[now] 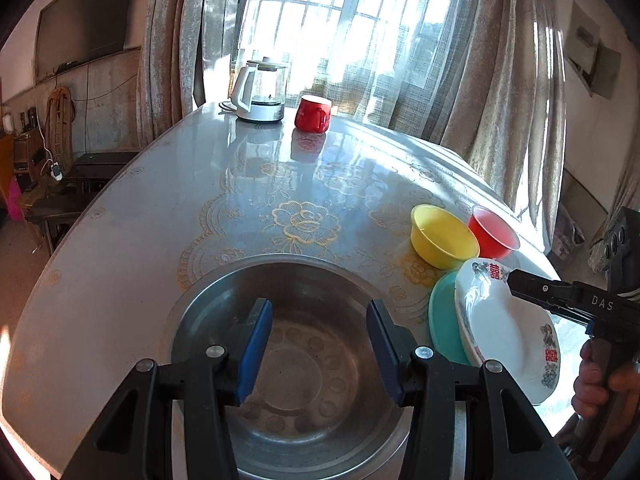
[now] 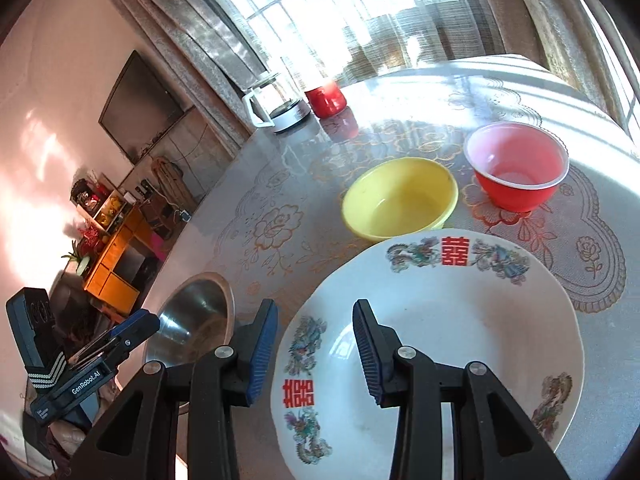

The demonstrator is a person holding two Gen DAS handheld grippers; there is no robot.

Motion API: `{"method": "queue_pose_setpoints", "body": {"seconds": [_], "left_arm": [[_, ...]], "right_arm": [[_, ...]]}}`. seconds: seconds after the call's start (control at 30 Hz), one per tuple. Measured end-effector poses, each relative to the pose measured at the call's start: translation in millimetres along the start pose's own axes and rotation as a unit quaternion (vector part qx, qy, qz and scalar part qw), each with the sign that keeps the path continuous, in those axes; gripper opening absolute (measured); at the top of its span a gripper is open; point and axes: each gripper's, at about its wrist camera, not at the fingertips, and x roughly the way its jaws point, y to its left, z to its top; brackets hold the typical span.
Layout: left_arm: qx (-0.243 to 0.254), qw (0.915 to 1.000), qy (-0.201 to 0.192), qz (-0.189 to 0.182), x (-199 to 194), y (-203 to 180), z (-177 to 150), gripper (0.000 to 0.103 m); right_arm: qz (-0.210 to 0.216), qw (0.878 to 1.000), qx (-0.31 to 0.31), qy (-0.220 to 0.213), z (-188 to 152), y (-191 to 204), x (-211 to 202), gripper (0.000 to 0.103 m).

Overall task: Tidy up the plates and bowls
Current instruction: 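Grasp the rim of the yellow bowl with the right gripper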

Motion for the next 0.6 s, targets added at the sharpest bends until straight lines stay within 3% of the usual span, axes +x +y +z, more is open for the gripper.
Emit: {"method": "queue_pose_setpoints", "body": {"seconds": [0.2,0.33,0.4,0.6], "left_arm": [[-0.006,0.9995,0.022,-0.022,25,-12,14,0.05],[-0.007,0.9993,0.022,-0.03,40,-22,25,0.05],[-0.01,0.9995,0.02,-0.024,48,-26,31,0.056],[-0.012,0.9972,0.061,-0.042,80,-42,49,0.054]], "right_arm": [[-0.027,0.997,0.075,-0.019,21,-46,-2,0.036],[-0.055,0.994,0.094,-0.023,36,-62,3,0.028],[-0.059,0.993,0.101,-0.022,43,-67,9,0.026],[-0.075,0.99,0.119,-0.01,60,-79,29,0.026]]}}
